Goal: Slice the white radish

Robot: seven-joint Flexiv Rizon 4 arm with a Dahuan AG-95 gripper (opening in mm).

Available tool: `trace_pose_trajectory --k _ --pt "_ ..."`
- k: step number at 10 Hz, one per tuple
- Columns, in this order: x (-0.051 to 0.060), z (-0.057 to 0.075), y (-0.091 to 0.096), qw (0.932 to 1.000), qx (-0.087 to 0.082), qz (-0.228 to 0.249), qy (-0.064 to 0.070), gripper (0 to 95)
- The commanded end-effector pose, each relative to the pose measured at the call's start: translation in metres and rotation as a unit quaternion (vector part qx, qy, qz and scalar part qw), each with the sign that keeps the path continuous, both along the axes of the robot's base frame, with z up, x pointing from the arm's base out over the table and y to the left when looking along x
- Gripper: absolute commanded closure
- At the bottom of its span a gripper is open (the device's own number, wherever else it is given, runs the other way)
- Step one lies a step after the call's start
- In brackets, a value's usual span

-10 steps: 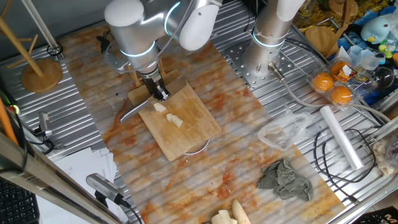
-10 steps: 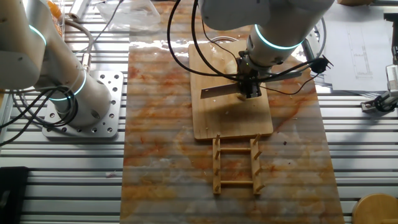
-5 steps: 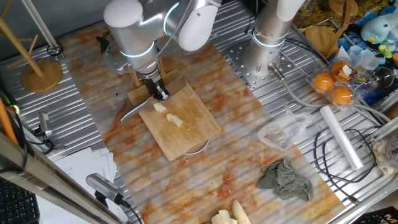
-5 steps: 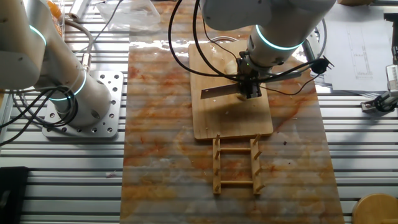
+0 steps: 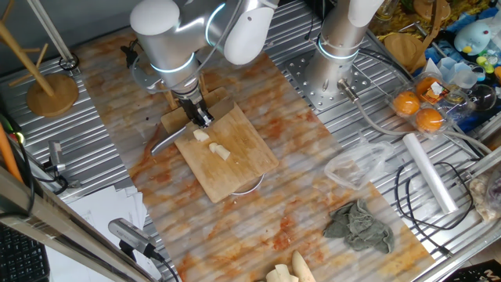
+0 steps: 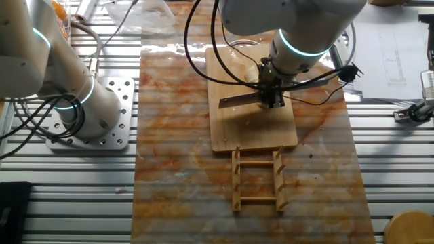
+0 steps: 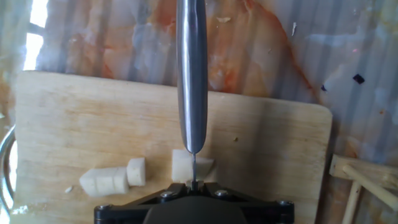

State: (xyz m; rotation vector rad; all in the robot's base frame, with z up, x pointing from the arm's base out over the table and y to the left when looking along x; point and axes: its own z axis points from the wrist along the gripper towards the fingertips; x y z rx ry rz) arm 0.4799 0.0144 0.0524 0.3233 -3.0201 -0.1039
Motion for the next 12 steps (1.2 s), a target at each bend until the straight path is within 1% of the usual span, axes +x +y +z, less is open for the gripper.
trace_pose_trajectory --k 1,2,3,4,5,8,10,11,12 --pt "-0.001 -0.021 -0.001 0.9998 0.021 -0.008 -0.001 95.0" --pt "-0.002 -0.023 0.003 0.9996 0.027 -0.012 0.003 95.0" --pt "-0.003 -0.018 0.005 0.9992 0.037 -0.003 0.013 95.0" --pt "-0.003 -0.019 0.005 0.9994 0.03 0.007 0.012 95.0" --pt "-0.003 -0.025 0.005 0.9993 0.034 0.011 0.009 95.0" --pt "-0.002 -0.029 0.01 0.9995 0.021 0.022 0.011 95.0" --pt "-0.004 -0.044 0.014 0.9997 0.016 0.019 0.006 95.0" --pt "-0.004 -0.044 0.014 0.9997 0.008 0.024 0.007 95.0" --pt "-0.004 -0.05 0.014 0.9996 0.009 0.024 0.009 95.0"
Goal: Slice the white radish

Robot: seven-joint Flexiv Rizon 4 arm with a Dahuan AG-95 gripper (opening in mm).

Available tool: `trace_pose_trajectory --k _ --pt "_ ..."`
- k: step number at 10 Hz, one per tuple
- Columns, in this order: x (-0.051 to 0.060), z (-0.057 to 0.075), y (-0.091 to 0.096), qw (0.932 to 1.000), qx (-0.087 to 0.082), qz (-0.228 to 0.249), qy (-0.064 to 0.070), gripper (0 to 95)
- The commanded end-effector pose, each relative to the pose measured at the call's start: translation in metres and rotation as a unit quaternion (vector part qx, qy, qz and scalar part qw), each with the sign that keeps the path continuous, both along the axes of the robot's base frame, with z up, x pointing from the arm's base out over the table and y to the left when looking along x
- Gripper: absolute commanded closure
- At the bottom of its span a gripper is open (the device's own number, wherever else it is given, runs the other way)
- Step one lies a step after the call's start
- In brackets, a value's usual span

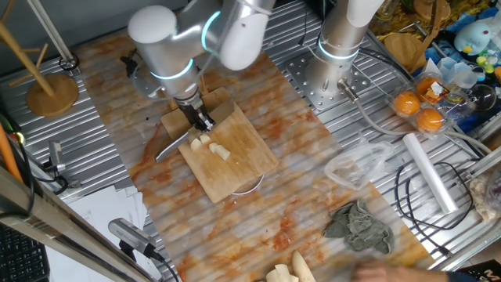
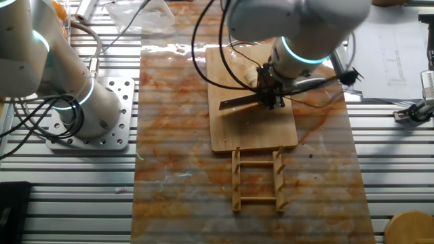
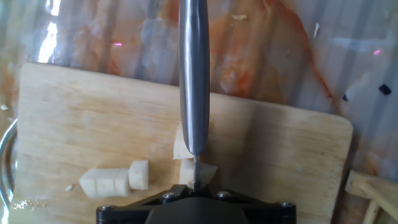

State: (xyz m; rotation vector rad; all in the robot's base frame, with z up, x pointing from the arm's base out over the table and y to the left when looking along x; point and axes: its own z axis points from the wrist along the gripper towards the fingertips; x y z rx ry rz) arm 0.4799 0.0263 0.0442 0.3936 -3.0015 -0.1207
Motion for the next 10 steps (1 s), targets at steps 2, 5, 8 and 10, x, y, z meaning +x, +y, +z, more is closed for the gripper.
trace_pose_trajectory --k 2,5,8,10 --pt "-0.006 -0.05 0.0 0.9998 0.021 0.002 0.002 95.0" --pt "-0.005 -0.007 0.007 1.0 -0.006 -0.002 0.006 95.0" --pt "-0.009 0.007 0.0 0.9998 -0.019 0.007 0.002 95.0" --pt "-0.011 0.009 -0.001 0.9997 -0.026 0.0 0.003 95.0"
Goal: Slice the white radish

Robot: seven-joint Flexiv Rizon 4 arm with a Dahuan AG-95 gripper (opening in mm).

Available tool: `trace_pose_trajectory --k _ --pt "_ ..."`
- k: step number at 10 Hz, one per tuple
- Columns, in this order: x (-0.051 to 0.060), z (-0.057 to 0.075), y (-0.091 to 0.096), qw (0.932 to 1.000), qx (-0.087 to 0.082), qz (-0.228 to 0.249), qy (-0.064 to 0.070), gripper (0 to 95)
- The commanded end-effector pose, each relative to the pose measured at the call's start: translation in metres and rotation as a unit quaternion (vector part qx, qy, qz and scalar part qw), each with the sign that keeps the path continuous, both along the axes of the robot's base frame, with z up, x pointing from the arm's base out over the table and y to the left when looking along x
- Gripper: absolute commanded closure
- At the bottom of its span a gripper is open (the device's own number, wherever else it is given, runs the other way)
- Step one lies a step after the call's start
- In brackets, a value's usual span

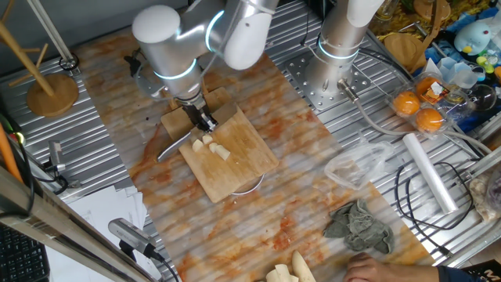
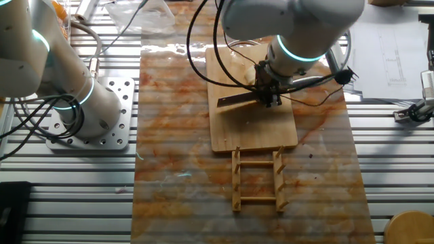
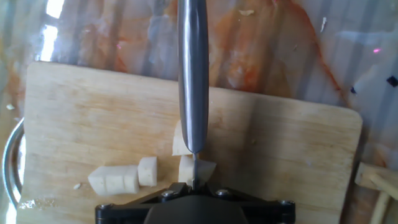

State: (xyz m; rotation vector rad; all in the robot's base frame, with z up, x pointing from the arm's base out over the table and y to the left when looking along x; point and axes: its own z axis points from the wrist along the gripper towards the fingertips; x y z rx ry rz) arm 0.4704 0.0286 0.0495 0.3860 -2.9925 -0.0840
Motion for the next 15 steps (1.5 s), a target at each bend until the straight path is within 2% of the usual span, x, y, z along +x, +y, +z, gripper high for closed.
trace_pose_trajectory --k 1,3,4,5,6,7,8,9,10,12,15 --pt "-0.004 0.002 -0.005 0.9999 -0.013 0.0 -0.008 95.0" --pt "-0.006 -0.005 -0.008 0.9998 -0.016 -0.003 -0.014 95.0" --pt "-0.007 -0.02 -0.012 0.9996 -0.016 0.0 -0.025 95.0" --pt "-0.008 -0.026 -0.014 0.9995 -0.011 0.001 -0.029 95.0" --pt "-0.009 -0.029 -0.016 0.9997 0.013 -0.015 -0.014 95.0" --pt "-0.01 -0.017 -0.014 0.9994 0.025 -0.024 -0.009 95.0" --pt "-0.01 -0.004 -0.01 0.9984 0.043 -0.035 -0.002 95.0" --pt "-0.01 0.015 -0.003 0.9984 0.044 -0.034 0.012 95.0" --pt "-0.012 0.025 0.001 0.9986 0.042 -0.029 0.016 95.0" --pt "-0.02 0.033 0.008 0.9972 0.066 -0.03 0.018 95.0" --pt "-0.021 0.036 0.028 0.9968 0.067 -0.035 0.024 95.0"
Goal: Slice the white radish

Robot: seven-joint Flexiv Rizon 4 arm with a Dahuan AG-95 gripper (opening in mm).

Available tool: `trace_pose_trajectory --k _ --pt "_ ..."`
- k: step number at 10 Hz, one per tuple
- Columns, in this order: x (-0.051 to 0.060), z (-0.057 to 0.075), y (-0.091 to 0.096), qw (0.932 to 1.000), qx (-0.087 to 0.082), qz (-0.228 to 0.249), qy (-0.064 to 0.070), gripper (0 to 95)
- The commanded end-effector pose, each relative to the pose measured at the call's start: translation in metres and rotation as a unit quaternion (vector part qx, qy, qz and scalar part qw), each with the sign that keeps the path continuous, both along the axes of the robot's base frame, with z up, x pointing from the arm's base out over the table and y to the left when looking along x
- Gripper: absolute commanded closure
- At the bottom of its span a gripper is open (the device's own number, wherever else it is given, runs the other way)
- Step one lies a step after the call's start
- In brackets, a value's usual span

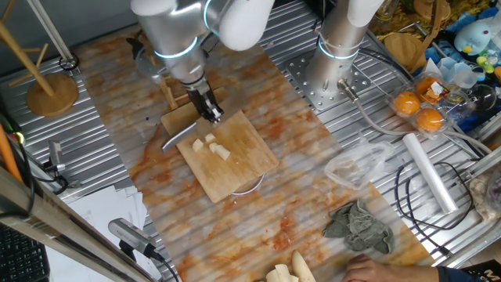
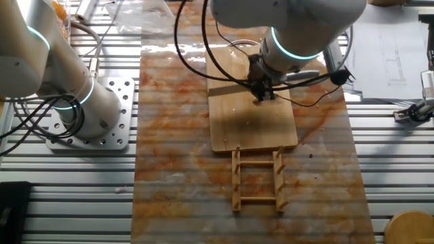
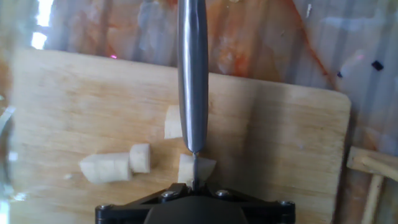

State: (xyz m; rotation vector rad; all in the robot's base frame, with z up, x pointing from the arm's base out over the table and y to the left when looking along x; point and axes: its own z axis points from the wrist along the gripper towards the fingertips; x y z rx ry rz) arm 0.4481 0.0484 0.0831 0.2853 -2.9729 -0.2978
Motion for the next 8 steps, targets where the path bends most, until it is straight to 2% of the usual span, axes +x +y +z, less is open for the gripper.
trace_pose_trajectory --k 1,2,3,5,7,8 --pt "0.002 0.001 0.013 0.9997 -0.017 0.016 0.003 95.0" --pt "0.002 0.002 0.018 0.9998 -0.016 0.015 0.004 95.0" --pt "0.002 0.002 0.025 0.9999 -0.007 0.005 0.006 95.0" --pt "0.003 -0.007 0.045 0.9999 0.007 -0.012 0.005 95.0" --pt "0.004 -0.011 0.053 0.9997 0.008 -0.02 -0.007 95.0" --pt "0.003 -0.011 0.056 0.9994 0.015 -0.029 -0.013 95.0"
